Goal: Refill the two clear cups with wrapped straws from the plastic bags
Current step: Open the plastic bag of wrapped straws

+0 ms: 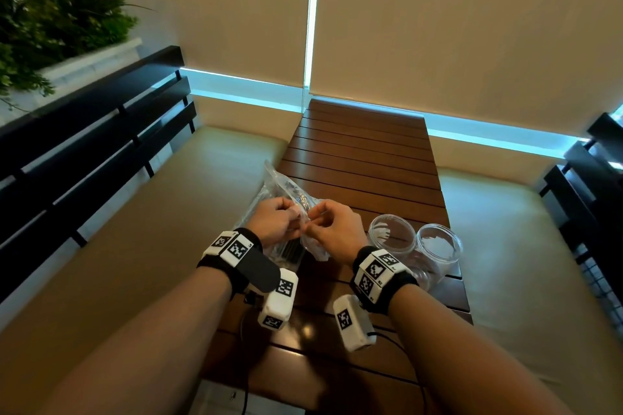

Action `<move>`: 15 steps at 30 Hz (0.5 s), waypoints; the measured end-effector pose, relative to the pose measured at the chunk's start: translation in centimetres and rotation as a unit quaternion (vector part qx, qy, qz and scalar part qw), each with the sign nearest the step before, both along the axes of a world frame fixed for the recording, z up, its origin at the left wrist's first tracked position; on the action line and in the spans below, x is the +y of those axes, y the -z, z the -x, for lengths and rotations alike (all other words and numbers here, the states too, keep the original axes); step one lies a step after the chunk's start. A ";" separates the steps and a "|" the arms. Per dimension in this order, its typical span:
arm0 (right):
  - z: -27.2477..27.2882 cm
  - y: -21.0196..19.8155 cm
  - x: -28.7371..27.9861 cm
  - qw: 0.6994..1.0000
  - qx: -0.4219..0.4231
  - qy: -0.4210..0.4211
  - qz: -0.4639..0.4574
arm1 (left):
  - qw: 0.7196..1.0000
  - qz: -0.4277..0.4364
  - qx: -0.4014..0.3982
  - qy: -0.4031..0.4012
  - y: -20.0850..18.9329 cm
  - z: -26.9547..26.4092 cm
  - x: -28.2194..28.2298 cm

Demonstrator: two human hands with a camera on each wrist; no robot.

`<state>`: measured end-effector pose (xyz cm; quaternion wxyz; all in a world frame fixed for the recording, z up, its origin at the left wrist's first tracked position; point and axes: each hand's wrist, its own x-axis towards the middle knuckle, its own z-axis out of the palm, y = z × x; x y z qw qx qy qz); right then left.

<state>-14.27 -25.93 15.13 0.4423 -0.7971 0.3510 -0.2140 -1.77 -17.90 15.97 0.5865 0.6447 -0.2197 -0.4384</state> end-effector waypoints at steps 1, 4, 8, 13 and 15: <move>0.1 0.0 0.1 1.000 -0.003 0.008 0.019 | 1.000 0.000 -0.002 0.001 0.0 0.1 -0.1; 0.2 -0.3 0.5 0.998 -0.012 0.013 0.057 | 1.000 -0.003 -0.016 0.000 0.2 0.4 -0.3; 0.1 -0.4 1.0 0.998 -0.026 -0.010 0.052 | 1.000 -0.007 -0.028 -0.011 0.3 0.6 -0.3; -0.2 0.0 1.2 0.999 -0.023 0.000 0.030 | 0.999 -0.005 -0.030 -0.024 0.1 1.1 -0.3; 0.0 -0.1 1.1 0.999 -0.047 0.001 -0.004 | 1.000 0.006 -0.012 -0.022 0.1 1.2 0.1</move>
